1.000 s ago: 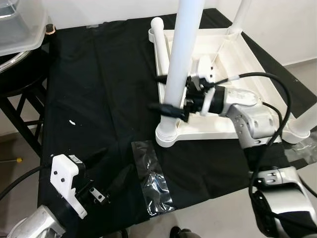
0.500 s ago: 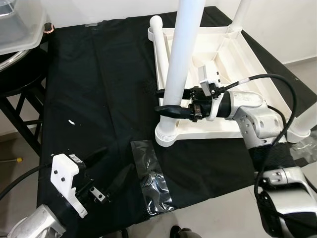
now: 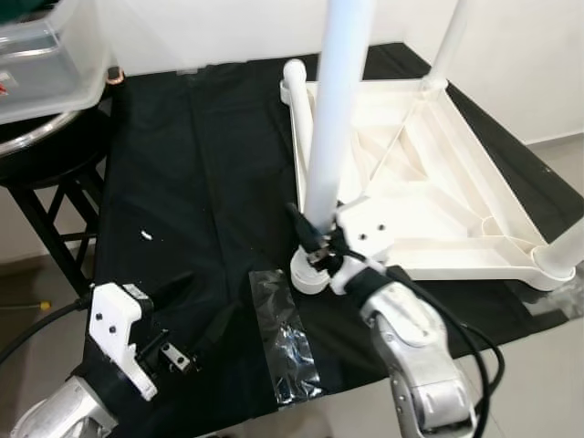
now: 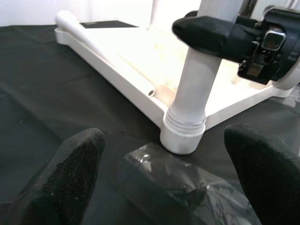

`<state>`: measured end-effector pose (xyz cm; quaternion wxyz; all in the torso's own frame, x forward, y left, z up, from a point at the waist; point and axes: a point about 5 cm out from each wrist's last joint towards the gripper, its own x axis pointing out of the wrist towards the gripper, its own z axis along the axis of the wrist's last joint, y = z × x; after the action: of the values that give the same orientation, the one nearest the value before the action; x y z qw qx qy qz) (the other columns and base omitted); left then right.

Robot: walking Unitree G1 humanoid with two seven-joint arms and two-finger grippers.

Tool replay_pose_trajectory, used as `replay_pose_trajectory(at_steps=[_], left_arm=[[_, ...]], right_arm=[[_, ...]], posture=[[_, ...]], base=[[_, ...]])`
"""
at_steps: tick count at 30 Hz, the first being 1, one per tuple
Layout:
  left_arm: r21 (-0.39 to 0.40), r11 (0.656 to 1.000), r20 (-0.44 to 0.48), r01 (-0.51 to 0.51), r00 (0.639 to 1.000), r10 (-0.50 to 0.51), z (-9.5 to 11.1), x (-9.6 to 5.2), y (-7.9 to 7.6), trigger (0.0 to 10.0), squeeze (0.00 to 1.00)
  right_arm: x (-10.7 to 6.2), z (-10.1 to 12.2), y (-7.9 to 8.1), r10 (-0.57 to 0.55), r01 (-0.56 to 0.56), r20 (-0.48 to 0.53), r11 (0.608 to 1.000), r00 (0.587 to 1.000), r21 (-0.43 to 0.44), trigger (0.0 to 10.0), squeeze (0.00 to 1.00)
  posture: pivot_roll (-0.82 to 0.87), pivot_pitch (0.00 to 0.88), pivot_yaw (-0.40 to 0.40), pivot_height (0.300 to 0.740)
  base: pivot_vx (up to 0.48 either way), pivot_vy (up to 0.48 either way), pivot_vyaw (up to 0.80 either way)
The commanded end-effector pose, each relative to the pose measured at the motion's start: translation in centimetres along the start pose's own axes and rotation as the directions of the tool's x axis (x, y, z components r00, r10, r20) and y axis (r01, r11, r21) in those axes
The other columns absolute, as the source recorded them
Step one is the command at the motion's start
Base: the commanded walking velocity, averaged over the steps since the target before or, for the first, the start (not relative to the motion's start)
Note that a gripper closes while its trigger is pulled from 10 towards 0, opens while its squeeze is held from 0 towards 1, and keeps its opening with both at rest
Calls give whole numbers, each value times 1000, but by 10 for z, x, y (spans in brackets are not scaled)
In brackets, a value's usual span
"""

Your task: Building children table

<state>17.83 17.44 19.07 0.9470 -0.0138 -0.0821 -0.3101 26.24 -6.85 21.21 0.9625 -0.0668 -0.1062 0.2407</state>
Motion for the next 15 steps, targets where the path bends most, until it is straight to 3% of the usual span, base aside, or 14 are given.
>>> replay_pose_trajectory(at_steps=[1,4,5,7,8,10,12,15], left_arm=[[-16,1000,-9,11,1000,-11,-4,0,-1,10000,0],[-17,1000,2,19,1000,-19,-3,2,-1,10000,0],[-18,999,8,28,1000,-28,-2,2,-2,10000,0],[-19,999,12,36,999,-36,-2,1,-2,10000,0],[-20,999,15,43,999,-43,-1,0,-3,10000,0],[-23,998,20,50,999,-50,0,-1,-4,10000,0],[-27,997,25,74,997,-73,2,-5,-4,10000,0],[-27,996,22,85,996,-84,3,-8,-4,10000,0]], right_arm=[[-6,-47,3,-8,10,-267,1000,964,7,0,0],[-4,-43,7,-22,29,-265,999,964,21,392,0],[-3,-40,9,-44,52,-266,998,963,21,10000,0],[-2,-39,7,-47,57,-261,998,964,31,10000,0],[-2,-37,4,-55,66,-254,997,966,34,10000,1000],[-1,-35,0,-48,57,-244,998,969,33,10000,1000],[7,-26,-12,50,-31,-187,994,981,102,10000,1000],[11,-19,-20,93,-73,-148,988,985,133,10000,1000]], posture=[[68,231,-34,740],[68,222,-37,740],[68,221,-39,740],[68,221,-39,740],[70,220,-42,740],[70,220,-42,740],[69,220,-48,740],[69,220,-48,740]], base=[[0,0,0],[0,0,0],[0,0,0],[0,0,0],[0,0,0],[0,0,0],[0,0,0],[0,0,0]])
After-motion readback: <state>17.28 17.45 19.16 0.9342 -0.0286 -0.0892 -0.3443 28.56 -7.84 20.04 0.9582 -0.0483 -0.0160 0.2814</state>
